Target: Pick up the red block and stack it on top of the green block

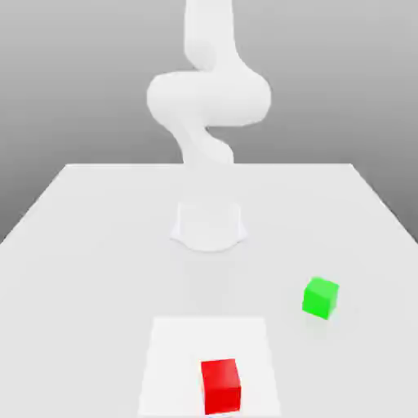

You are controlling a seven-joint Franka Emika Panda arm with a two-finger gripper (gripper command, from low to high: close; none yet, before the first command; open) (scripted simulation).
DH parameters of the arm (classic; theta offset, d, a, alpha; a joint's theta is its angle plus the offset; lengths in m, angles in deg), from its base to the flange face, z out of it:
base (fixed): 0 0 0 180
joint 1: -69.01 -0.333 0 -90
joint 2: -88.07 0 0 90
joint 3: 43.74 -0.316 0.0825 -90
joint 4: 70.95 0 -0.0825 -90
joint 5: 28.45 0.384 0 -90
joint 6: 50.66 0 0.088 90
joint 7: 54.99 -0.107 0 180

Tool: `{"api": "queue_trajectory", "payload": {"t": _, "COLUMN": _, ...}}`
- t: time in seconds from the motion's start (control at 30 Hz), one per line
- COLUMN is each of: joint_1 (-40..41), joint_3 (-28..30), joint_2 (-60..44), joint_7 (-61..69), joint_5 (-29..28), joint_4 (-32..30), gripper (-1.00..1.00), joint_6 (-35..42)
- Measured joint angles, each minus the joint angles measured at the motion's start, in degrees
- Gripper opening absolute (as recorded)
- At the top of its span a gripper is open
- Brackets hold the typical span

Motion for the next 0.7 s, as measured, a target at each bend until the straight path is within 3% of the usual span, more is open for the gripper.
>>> {"api": "queue_trajectory", "payload": {"t": 0.7, "joint_1": -2.3, "joint_3": 0.6, "joint_2": -44.0, "joint_7": 5.3, "joint_5": 0.6, "joint_4": -8.7, "gripper": 0.0, "joint_6": -17.3}}
